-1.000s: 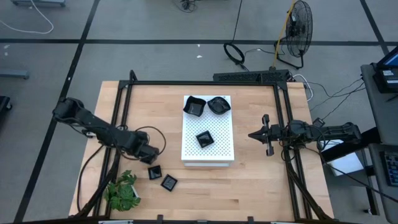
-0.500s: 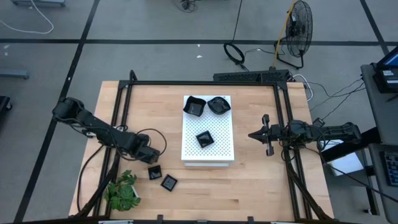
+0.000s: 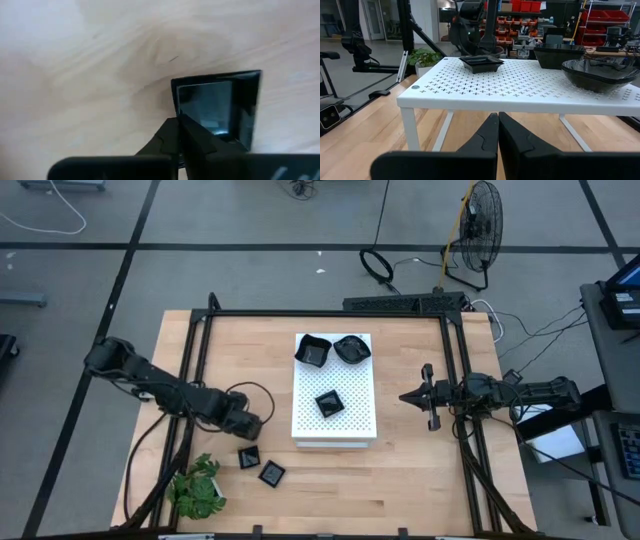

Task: Pick & Place Mini shaped plates
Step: Stack the black square plate on top of the other black square plates on the shelf

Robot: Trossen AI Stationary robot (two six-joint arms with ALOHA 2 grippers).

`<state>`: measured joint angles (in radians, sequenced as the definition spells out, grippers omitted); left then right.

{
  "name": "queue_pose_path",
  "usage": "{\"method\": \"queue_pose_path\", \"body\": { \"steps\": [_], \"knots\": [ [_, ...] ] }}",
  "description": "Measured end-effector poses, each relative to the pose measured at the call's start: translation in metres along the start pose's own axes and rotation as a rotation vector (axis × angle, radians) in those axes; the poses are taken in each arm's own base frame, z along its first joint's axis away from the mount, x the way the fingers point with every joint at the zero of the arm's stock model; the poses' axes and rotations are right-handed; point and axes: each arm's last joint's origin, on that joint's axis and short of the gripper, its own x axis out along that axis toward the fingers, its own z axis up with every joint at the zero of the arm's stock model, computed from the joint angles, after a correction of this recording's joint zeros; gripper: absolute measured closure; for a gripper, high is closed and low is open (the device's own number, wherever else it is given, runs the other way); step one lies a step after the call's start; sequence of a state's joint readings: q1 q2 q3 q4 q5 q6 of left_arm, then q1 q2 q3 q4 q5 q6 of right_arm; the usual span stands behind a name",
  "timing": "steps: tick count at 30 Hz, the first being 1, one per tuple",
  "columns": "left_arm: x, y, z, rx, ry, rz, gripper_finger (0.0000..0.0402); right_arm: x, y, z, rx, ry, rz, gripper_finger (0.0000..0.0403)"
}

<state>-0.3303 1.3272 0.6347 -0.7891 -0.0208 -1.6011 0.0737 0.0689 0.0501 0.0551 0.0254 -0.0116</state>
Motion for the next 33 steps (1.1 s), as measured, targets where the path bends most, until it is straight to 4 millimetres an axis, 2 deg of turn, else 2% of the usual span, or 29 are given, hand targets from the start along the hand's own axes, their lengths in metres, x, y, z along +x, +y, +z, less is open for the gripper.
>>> {"method": "queue_pose_path", "body": {
  "steps": [5, 8, 17, 20, 24, 28, 33],
  "knots": [
    [-0.018, -0.013, 0.011, 0.084, -0.052, -0.026, 0.0381, 0.0, 0.0, 0.0, 0.0, 0.0, 0.0, 0.0403],
    [-0.036, -0.022, 0.018, 0.14, -0.104, -0.032, 0.0391, 0.0, 0.0, 0.0, 0.0, 0.0, 0.0, 0.0403],
    [-0.11, -0.047, 0.034, 0.291, -0.297, -0.063, 0.0386, 0.0, 0.0, 0.0, 0.0, 0.0, 0.0, 0.0403],
    [-0.137, -0.056, 0.038, 0.349, -0.375, -0.12, 0.0396, 0.0, 0.0, 0.0, 0.0, 0.0, 0.0, 0.0403],
    [-0.167, -0.066, 0.042, 0.401, -0.518, -0.194, 0.0385, 0.0, 0.0, 0.0, 0.0, 0.0, 0.0, 0.0403],
    [-0.182, -0.078, 0.046, 0.448, -0.641, -0.288, 0.0382, 0.0, 0.0, 0.0, 0.0, 0.0, 0.0, 0.0403],
    [-0.195, -0.099, 0.05, 0.552, -0.727, -0.487, 0.0395, 0.0, 0.0, 0.0, 0.0, -0.001, 0.0, 0.0403]
  ]
}}
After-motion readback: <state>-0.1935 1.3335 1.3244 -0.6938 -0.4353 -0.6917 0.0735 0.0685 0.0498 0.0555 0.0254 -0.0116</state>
